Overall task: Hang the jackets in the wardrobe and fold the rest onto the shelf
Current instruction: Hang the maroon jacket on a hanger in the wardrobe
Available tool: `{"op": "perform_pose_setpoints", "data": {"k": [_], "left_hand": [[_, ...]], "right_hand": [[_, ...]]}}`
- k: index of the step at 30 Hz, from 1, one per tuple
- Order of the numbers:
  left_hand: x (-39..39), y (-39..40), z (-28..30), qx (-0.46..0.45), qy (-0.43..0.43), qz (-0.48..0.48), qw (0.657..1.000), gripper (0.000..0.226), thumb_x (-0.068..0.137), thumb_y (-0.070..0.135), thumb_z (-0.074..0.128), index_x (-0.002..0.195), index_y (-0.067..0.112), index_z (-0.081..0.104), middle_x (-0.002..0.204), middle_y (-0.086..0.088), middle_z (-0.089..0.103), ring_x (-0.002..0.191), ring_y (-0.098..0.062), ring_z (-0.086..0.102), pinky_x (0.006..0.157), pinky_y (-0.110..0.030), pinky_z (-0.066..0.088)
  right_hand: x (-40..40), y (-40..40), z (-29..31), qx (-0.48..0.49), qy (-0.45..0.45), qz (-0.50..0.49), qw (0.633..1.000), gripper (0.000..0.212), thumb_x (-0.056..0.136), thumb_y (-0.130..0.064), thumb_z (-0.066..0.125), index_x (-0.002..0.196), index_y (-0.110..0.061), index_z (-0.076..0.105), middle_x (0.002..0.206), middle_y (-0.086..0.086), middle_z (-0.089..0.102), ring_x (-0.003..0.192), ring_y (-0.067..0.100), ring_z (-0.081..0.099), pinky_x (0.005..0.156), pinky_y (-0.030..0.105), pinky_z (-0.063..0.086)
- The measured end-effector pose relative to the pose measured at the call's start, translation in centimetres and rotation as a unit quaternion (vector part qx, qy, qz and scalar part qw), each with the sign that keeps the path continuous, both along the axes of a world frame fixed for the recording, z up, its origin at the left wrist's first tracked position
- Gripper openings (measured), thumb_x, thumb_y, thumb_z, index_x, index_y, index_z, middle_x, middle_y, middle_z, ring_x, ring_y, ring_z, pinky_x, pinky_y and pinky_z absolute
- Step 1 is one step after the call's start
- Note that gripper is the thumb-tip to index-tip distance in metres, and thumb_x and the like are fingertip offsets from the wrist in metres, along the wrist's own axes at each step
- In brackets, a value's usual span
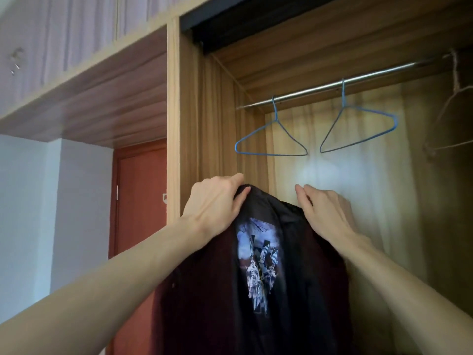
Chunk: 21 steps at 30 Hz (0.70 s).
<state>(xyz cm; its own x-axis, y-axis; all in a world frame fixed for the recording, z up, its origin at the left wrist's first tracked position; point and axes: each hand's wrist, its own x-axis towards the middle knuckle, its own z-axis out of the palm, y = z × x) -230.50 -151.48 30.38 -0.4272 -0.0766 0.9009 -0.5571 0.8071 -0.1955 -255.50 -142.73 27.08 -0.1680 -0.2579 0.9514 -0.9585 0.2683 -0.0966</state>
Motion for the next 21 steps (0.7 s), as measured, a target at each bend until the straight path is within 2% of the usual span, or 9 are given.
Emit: {"op": "perform_pose_setpoints", "data": {"k": [3, 6, 9, 12, 14, 16, 18, 20, 21], "left_hand": [[-1.5, -0.4, 1.4, -0.01, -0.048, 0.018, 0.999, 0.031, 0.108, 0.045, 0.043, 0.09, 0.02, 0.043, 0.086, 0.002, 0.066, 0.084, -0.035, 0.066, 0.063, -0.038, 0.046], [-2.3, -1.2, 1.4, -0.017, -0.088, 0.035, 0.995, 0.032, 0.109, 0.046, 0.042, 0.092, 0.019, 0.045, 0.084, 0.004, 0.064, 0.081, -0.033, 0.066, 0.064, -0.039, 0.051], [-2.4, -2.3, 1.3, -0.011, -0.086, 0.033, 0.996, 0.03, 0.108, 0.046, 0.043, 0.09, 0.022, 0.041, 0.085, 0.003, 0.065, 0.081, -0.033, 0.066, 0.062, -0.036, 0.043], [-2.5, -3.1, 1.2, -0.014, -0.086, 0.036, 0.996, 0.03, 0.107, 0.046, 0.044, 0.09, 0.022, 0.042, 0.085, 0.001, 0.067, 0.079, -0.033, 0.066, 0.061, -0.035, 0.039], [-2.6, -3.5, 1.1, -0.017, -0.087, 0.04, 0.995, 0.031, 0.107, 0.046, 0.045, 0.092, 0.019, 0.046, 0.084, 0.001, 0.067, 0.079, -0.034, 0.065, 0.061, -0.035, 0.039], [-2.5, -3.6, 0.9, -0.012, -0.086, 0.033, 0.996, 0.031, 0.107, 0.046, 0.045, 0.091, 0.018, 0.048, 0.081, 0.004, 0.063, 0.078, -0.033, 0.064, 0.06, -0.035, 0.04], [-2.4, -3.9, 0.6, -0.016, -0.084, 0.034, 0.996, 0.033, 0.107, 0.045, 0.046, 0.087, 0.019, 0.043, 0.076, 0.007, 0.055, 0.075, -0.031, 0.062, 0.059, -0.034, 0.037], [-2.1, -4.2, 0.3, -0.019, -0.071, 0.034, 0.997, 0.034, 0.107, 0.045, 0.047, 0.084, 0.021, 0.039, 0.074, 0.008, 0.052, 0.073, -0.028, 0.06, 0.058, -0.033, 0.034], [-1.9, -4.4, 0.1, -0.02, -0.065, 0.033, 0.997, 0.034, 0.107, 0.046, 0.047, 0.084, 0.021, 0.039, 0.074, 0.007, 0.054, 0.072, -0.027, 0.06, 0.057, -0.033, 0.035]], "right_hand": [[0.6, -1.1, 3.4, -0.018, -0.047, 0.082, 0.995, 0.038, 0.108, -0.045, 0.039, 0.076, -0.025, 0.04, 0.065, -0.004, 0.057, 0.066, 0.034, 0.055, 0.058, 0.036, 0.036], [2.3, -2.6, 7.9, -0.021, -0.172, 0.223, 0.959, 0.023, 0.103, -0.048, 0.049, 0.102, -0.027, 0.059, 0.096, -0.01, 0.067, 0.097, 0.022, 0.065, 0.08, 0.034, 0.047], [4.3, -4.8, 11.8, 0.055, -0.288, 0.315, 0.903, 0.059, 0.096, -0.058, 0.058, 0.14, -0.02, 0.052, 0.13, -0.004, 0.06, 0.127, 0.021, 0.057, 0.108, 0.04, 0.045], [5.8, -8.0, 14.2, 0.104, -0.361, 0.358, 0.855, 0.093, 0.092, -0.064, 0.062, 0.161, -0.013, 0.026, 0.159, 0.007, 0.043, 0.144, 0.029, 0.044, 0.117, 0.045, 0.036], [6.9, -10.4, 15.0, 0.079, -0.387, 0.391, 0.832, 0.097, 0.091, -0.062, 0.066, 0.161, -0.011, 0.023, 0.162, 0.008, 0.038, 0.147, 0.029, 0.04, 0.113, 0.04, 0.033], [7.8, -12.5, 15.7, 0.025, -0.397, 0.382, 0.834, 0.089, 0.092, -0.058, 0.068, 0.155, -0.008, 0.031, 0.156, 0.009, 0.045, 0.144, 0.03, 0.043, 0.112, 0.033, 0.032], [8.1, -14.4, 16.4, -0.025, -0.416, 0.337, 0.844, 0.078, 0.091, -0.053, 0.071, 0.146, -0.006, 0.042, 0.147, 0.01, 0.054, 0.138, 0.033, 0.049, 0.119, 0.042, 0.034], [8.2, -16.0, 17.4, -0.054, -0.441, 0.368, 0.817, 0.066, 0.092, -0.04, 0.075, 0.139, -0.003, 0.047, 0.139, 0.012, 0.061, 0.128, 0.033, 0.06, 0.114, 0.041, 0.043], [8.3, -16.6, 17.9, -0.069, -0.453, 0.408, 0.79, 0.061, 0.093, -0.031, 0.075, 0.138, -0.001, 0.047, 0.134, 0.013, 0.063, 0.122, 0.033, 0.064, 0.104, 0.031, 0.051]]}}
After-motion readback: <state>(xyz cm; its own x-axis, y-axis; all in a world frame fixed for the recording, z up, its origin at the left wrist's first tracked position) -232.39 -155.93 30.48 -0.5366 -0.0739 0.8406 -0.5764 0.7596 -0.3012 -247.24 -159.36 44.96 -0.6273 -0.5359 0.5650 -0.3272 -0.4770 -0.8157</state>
